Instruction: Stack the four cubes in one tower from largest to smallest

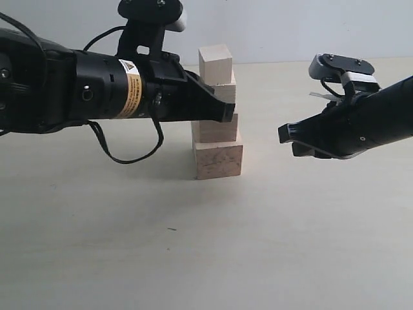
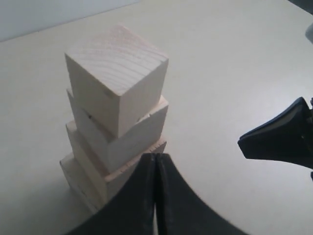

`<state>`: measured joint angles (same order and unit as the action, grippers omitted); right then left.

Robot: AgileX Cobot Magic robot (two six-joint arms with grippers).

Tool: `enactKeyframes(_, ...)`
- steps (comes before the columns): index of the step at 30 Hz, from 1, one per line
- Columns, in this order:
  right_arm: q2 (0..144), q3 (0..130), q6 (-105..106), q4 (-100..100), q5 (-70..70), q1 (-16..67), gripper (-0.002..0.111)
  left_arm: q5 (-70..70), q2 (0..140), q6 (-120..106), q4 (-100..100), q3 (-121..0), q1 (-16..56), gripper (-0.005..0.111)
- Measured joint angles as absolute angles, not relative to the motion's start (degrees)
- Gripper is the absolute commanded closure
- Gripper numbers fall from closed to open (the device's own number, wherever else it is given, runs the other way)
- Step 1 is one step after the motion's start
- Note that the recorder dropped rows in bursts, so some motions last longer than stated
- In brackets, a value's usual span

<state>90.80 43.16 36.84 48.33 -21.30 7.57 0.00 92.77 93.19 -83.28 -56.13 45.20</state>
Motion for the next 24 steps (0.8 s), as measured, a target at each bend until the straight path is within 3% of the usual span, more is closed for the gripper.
enactKeyframes(24,90.8,43.16,36.84,49.12,-22.52,7.57,0.108,3.33,96.72,93.19,-85.75,-61.71,45.2,0.107)
